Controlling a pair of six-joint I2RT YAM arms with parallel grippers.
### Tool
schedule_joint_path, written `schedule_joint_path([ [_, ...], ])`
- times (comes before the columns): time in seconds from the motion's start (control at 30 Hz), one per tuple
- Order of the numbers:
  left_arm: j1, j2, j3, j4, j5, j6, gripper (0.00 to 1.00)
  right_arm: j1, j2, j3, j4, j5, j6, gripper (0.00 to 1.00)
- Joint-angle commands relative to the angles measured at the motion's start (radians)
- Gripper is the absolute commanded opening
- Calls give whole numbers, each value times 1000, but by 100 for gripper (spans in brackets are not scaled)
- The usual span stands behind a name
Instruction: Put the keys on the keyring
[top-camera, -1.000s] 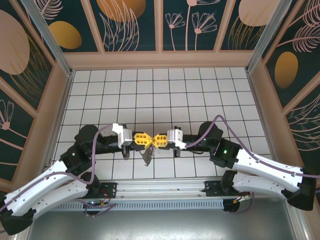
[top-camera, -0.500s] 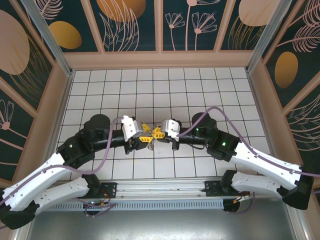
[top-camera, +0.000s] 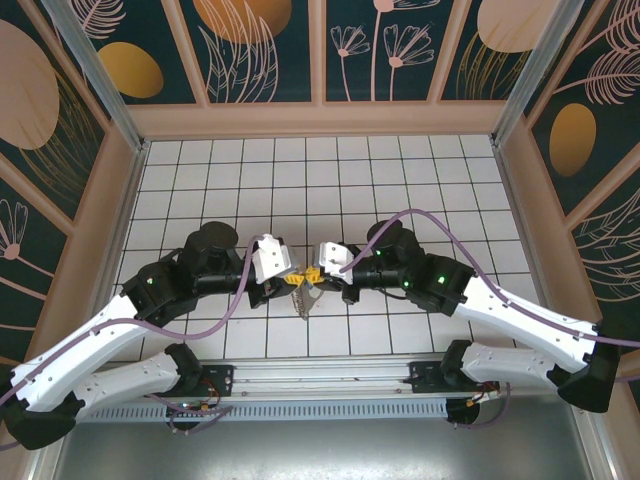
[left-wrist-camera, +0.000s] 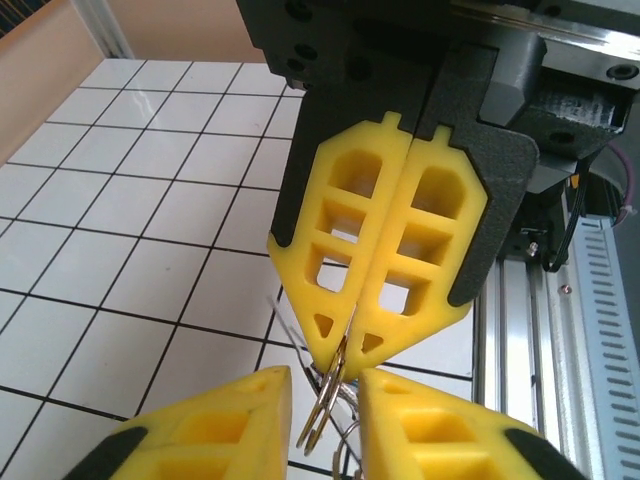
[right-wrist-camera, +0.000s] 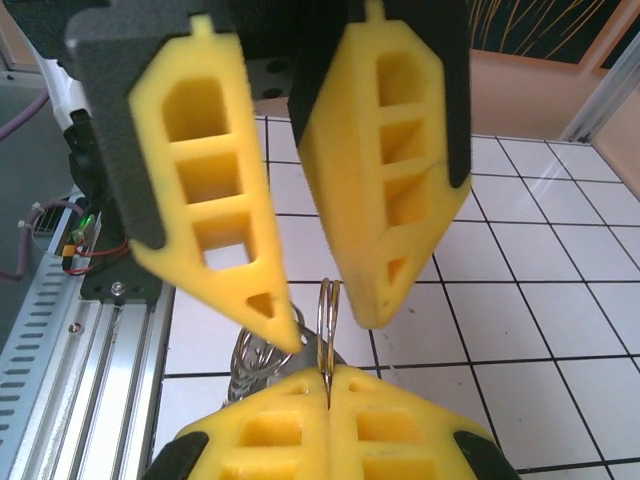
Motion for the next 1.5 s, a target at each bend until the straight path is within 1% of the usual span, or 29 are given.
schedule_joint_path([
  [0.0, -3, -5, 22, -23, 3, 20, 18, -3, 7, 45, 0, -33, -19, 0],
  [0.13, -2, -4, 0, -4, 12, 19, 17, -4, 14, 45, 1, -39, -21, 0],
  [0.27, -4, -2, -23, 32, 23, 10, 11, -4, 18, 45, 8, -45, -21, 0],
  [0.47, -4, -2, -64, 56, 24, 12, 12, -5, 15, 45, 11, -49, -21, 0],
  [0.57, -4, 4, -70, 60, 27, 12, 7, -6, 12, 42, 17, -55, -16, 0],
  [0.63, -5, 3, -71, 66, 24, 14, 0, -5, 11, 40, 20, -57, -14, 0],
  [0.9, -4, -45, -92, 119, 12, -2, 0, -4, 4, 27, 28, -50, -13, 0],
  [1.1, -5, -116, -104, 203, 70, -14, 0, -4, 3, -3, 63, -48, 11, 0],
  [1.23, -4, -131, -96, 215, 87, -18, 0, -4, -4, -12, 72, -44, 15, 0],
  [1.33, -3, -134, -98, 214, 85, -21, 0, -4, -13, -20, 85, -42, 19, 5],
  [1.47, -3, -142, -107, 226, 84, -30, 0, -1, -15, -22, 89, -45, 25, 8],
])
